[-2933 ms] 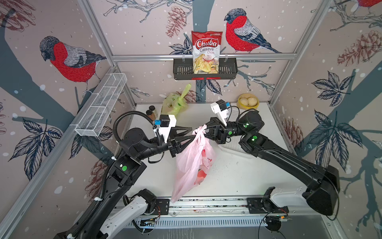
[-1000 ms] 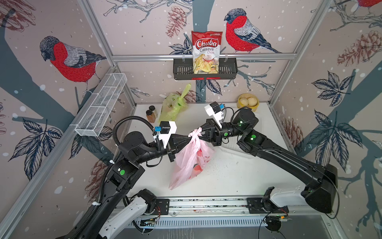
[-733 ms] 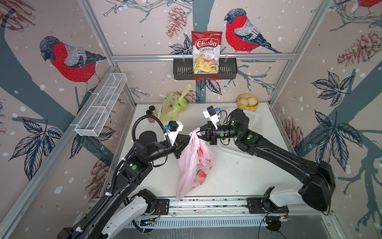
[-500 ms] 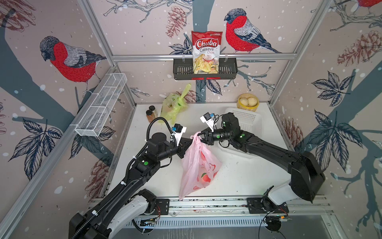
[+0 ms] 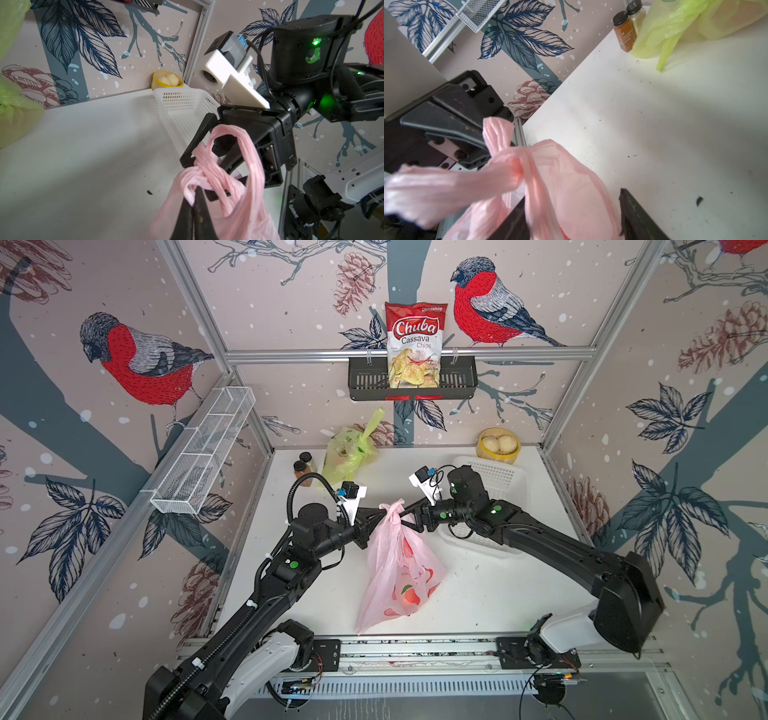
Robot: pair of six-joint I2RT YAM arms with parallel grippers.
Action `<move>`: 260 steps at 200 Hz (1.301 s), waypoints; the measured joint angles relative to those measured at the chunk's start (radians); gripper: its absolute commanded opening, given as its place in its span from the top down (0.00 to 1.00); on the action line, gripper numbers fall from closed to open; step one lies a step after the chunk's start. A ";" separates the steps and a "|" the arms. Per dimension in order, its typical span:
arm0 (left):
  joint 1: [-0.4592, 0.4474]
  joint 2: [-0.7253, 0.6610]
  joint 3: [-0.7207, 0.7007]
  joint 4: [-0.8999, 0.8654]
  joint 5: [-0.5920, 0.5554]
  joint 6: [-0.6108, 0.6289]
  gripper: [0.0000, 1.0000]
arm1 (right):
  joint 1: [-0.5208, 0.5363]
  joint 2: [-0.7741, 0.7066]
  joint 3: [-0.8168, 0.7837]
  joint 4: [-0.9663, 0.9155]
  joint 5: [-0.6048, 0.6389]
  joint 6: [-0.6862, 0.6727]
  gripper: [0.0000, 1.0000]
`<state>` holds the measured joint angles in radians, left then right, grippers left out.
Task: Place the peach into a plastic bag & tie a knot
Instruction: Tie the plastic bag at the center of the board.
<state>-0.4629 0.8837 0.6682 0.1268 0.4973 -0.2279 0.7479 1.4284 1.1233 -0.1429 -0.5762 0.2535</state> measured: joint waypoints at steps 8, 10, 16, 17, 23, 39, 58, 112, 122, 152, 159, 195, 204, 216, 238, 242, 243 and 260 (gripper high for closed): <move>0.000 0.002 0.002 -0.001 0.000 -0.001 1.00 | 0.000 -0.020 0.000 -0.019 0.018 -0.014 0.30; 0.000 0.002 0.002 -0.001 0.001 -0.001 1.00 | 0.000 -0.024 0.000 -0.023 0.021 -0.017 0.29; 0.000 0.003 0.002 -0.001 0.001 -0.001 1.00 | 0.000 -0.040 0.001 -0.034 0.033 -0.019 0.28; 0.000 0.003 0.003 -0.001 0.001 -0.001 1.00 | 0.000 -0.042 0.001 -0.036 0.034 -0.020 0.28; 0.000 0.004 0.004 -0.002 0.001 0.000 1.00 | 0.000 -0.056 0.001 -0.047 0.046 -0.024 0.27; 0.000 0.007 0.007 -0.002 0.002 -0.001 1.00 | 0.000 -0.088 0.001 -0.069 0.071 -0.045 0.25; 0.000 0.009 0.010 -0.005 0.006 -0.001 1.00 | 0.000 -0.119 0.001 -0.098 0.104 -0.051 0.24; 0.000 0.024 0.022 -0.010 0.023 0.000 1.00 | 0.044 -0.253 -0.026 -0.117 0.138 -0.045 0.67; 0.000 0.028 0.026 -0.013 0.024 0.002 1.00 | 0.069 -0.262 -0.039 -0.107 0.129 -0.042 0.67; 0.000 0.033 0.027 -0.013 0.029 0.002 1.00 | 0.124 -0.246 -0.064 -0.085 0.111 -0.015 0.61; 0.000 0.035 0.027 -0.013 0.031 0.000 1.00 | 0.132 -0.233 -0.065 -0.077 0.105 -0.014 0.59; 0.000 0.039 0.029 -0.019 0.045 0.000 1.00 | 0.142 -0.171 -0.063 -0.056 0.091 0.006 0.53; 0.000 0.037 0.029 -0.019 0.050 0.000 1.00 | 0.142 -0.150 -0.056 -0.052 0.089 0.004 0.53; 0.000 0.035 0.029 -0.020 0.052 0.000 1.00 | 0.141 -0.133 -0.052 -0.053 0.088 0.004 0.52; 0.000 0.035 0.029 -0.020 0.056 0.000 1.00 | 0.139 -0.125 -0.051 -0.049 0.080 0.003 0.52; 0.000 0.035 0.029 -0.020 0.056 0.000 1.00 | 0.138 -0.124 -0.051 -0.047 0.077 0.003 0.52; 0.000 0.035 0.029 -0.020 0.056 0.000 1.00 | 0.138 -0.123 -0.051 -0.046 0.077 0.003 0.53; 0.000 0.037 0.029 -0.020 0.061 -0.001 1.00 | 0.134 -0.114 -0.050 -0.041 0.069 0.004 0.54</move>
<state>-0.4629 0.9203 0.6968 0.1070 0.5579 -0.2287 0.8822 1.3140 1.0729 -0.1841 -0.5076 0.2573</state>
